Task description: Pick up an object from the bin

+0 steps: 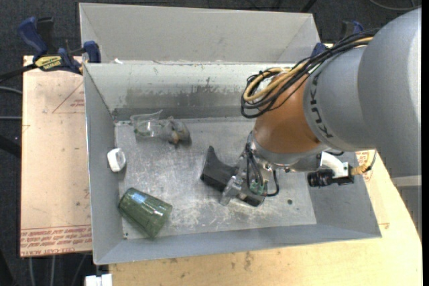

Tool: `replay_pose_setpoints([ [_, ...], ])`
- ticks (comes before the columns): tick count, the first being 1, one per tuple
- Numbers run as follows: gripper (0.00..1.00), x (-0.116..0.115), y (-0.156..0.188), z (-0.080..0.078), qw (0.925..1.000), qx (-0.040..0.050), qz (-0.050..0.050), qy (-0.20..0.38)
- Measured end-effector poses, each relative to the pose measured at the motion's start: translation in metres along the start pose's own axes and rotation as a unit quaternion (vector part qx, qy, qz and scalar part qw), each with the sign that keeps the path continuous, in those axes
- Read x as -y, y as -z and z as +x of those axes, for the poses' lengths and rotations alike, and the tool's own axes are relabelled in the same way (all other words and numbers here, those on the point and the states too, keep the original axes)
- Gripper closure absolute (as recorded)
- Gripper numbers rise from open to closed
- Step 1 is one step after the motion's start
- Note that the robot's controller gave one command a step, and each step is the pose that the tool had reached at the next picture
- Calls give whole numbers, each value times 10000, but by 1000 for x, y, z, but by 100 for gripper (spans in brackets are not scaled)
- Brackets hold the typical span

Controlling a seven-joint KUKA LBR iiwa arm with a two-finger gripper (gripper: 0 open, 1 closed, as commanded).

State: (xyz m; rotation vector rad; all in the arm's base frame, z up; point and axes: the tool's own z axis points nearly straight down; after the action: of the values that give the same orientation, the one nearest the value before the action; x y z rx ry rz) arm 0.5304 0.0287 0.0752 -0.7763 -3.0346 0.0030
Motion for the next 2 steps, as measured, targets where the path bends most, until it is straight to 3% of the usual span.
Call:
replay_pose_setpoints([
  [2,100,0,9,3,10000,1,-9,4],
])
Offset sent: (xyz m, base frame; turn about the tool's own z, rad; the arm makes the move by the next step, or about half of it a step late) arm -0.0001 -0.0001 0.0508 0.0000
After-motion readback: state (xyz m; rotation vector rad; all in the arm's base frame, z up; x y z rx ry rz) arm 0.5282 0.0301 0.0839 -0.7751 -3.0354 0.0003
